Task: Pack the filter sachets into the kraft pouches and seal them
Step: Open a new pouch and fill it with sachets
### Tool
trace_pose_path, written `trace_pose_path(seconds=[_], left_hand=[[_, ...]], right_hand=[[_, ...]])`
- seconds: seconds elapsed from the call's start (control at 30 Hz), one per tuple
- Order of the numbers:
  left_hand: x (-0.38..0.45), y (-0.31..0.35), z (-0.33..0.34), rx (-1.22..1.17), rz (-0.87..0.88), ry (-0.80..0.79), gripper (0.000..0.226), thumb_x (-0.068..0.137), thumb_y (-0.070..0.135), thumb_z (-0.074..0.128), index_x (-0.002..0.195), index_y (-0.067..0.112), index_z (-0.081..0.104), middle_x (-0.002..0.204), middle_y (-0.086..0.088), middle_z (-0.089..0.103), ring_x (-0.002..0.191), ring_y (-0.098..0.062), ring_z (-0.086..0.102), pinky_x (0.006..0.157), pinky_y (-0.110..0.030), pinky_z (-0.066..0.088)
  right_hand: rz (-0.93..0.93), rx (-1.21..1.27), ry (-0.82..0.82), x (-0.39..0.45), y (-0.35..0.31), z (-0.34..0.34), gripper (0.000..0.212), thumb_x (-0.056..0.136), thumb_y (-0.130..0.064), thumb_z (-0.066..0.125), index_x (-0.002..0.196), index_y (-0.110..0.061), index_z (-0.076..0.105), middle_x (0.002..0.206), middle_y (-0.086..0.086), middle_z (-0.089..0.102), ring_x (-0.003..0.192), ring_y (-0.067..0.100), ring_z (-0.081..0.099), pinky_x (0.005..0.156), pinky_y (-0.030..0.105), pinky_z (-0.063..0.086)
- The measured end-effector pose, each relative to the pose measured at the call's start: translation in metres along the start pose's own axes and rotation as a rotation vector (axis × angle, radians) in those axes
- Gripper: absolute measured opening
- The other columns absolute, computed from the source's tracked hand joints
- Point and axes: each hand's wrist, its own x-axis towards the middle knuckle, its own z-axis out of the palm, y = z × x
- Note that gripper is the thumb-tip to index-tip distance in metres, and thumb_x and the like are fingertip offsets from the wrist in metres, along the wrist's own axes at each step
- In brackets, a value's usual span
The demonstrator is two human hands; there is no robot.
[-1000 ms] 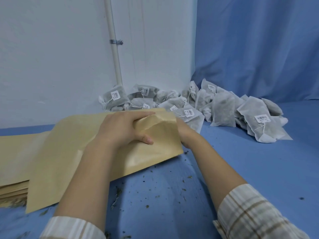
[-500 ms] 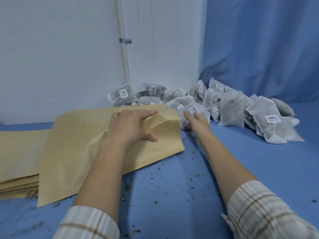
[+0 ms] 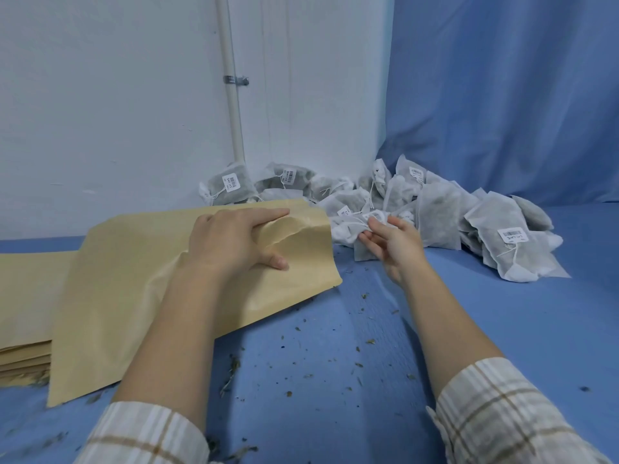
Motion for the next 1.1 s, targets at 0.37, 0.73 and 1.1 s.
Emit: trace_pose_path(seconds=[0.37, 0.73, 1.1], left_hand=[[0.002, 0.021, 0.011, -0.116, 0.112, -0.162, 0.070, 0.056, 0.053, 0.082, 0.118, 0.063, 0.049, 0.126, 0.020, 0.059, 0.120, -0.011, 0.050, 0.097, -0.032, 0.041], [0.004, 0.012, 0.019, -0.038, 0.048, -0.059, 0.072, 0.062, 0.055, 0.079, 0.126, 0.058, 0.046, 0.130, 0.022, 0.055, 0.121, -0.008, 0.045, 0.086, -0.025, 0.030], [0.003, 0.002, 0.013, 0.015, 0.010, -0.010, 0.071, 0.066, 0.055, 0.076, 0.129, 0.056, 0.044, 0.129, 0.013, 0.058, 0.121, -0.014, 0.046, 0.095, -0.029, 0.030]], right_hand=[[0.235, -0.966, -0.411, -0.036, -0.001, 0.040, 0.027, 0.099, -0.011, 0.040, 0.124, -0.004, 0.051, 0.109, 0.012, 0.058, 0.093, 0.019, 0.054, 0.068, 0.022, 0.045], [-0.230, -1.429, 0.412, 0.003, 0.016, -0.004, 0.026, 0.085, -0.029, 0.052, 0.110, -0.029, 0.062, 0.121, 0.007, 0.048, 0.114, 0.030, 0.039, 0.094, 0.034, 0.033], [-0.197, -0.385, 0.215, 0.004, -0.001, -0.003, 0.032, 0.069, -0.006, 0.055, 0.091, -0.027, 0.064, 0.096, 0.002, 0.061, 0.075, 0.016, 0.053, 0.068, 0.029, 0.046]])
